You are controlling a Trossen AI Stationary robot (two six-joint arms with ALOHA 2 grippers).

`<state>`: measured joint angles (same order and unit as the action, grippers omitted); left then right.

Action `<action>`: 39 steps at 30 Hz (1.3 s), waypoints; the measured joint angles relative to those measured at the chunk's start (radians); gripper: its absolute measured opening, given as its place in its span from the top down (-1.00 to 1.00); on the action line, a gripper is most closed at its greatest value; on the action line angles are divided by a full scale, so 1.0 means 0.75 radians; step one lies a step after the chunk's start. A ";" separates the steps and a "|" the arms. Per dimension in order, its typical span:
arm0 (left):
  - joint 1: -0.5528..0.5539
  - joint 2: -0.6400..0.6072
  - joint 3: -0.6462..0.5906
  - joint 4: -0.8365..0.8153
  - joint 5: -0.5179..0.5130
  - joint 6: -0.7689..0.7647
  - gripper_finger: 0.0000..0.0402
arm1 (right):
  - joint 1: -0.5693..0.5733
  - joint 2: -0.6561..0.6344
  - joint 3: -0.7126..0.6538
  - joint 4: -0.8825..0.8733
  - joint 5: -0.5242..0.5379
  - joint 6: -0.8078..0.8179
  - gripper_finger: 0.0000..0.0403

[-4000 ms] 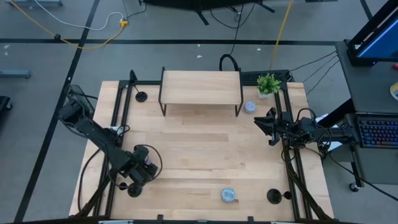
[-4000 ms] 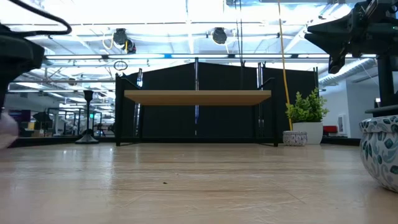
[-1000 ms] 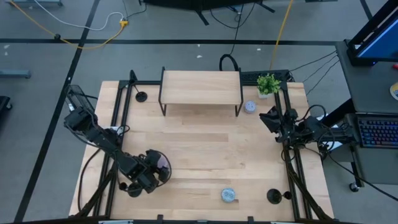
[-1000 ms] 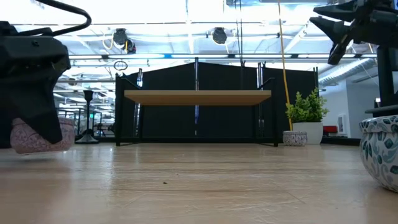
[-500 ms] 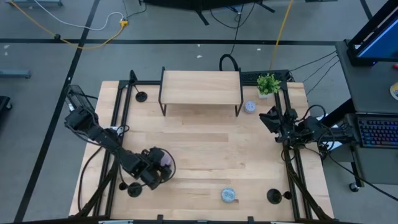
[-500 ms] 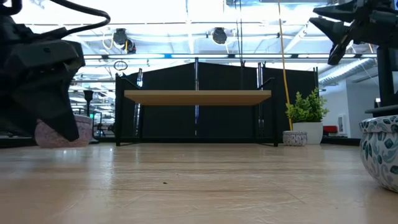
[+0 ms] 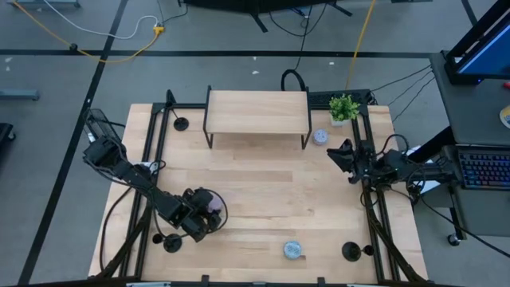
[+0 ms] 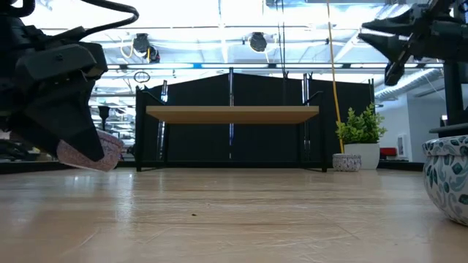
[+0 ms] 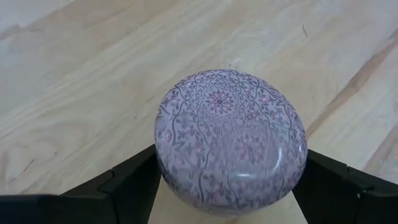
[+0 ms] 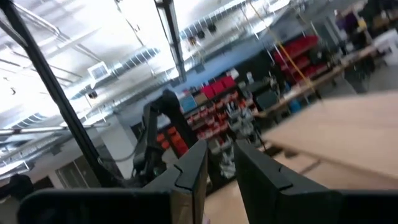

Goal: Pick & Place candle stick holders
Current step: Put the pink patterned scented candle on the shelf

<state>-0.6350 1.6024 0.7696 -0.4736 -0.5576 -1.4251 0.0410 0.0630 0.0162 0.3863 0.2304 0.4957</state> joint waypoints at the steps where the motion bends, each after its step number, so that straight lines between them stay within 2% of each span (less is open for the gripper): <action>1: 0.000 0.000 0.000 -0.001 0.005 0.006 -0.62 | 0.000 0.014 0.001 -0.010 -0.003 0.011 0.64; 13: 0.001 0.020 0.001 0.012 0.006 0.023 -0.57 | 0.000 0.139 0.001 -0.014 -0.052 0.025 0.64; 19: 0.009 0.101 0.003 0.056 0.076 0.027 -0.59 | 0.001 0.162 0.001 -0.012 -0.075 0.053 0.64; 26: 0.010 0.143 0.003 0.151 0.017 0.049 -0.49 | 0.001 0.180 0.001 -0.014 -0.069 0.083 0.64; 39: 0.017 0.146 0.002 0.181 -0.002 0.037 -0.50 | 0.001 0.204 -0.001 -0.012 -0.065 0.092 0.64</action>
<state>-0.6220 1.7119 0.7708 -0.3382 -0.5594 -1.3975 0.0414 0.2157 0.0154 0.3775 0.1814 0.5648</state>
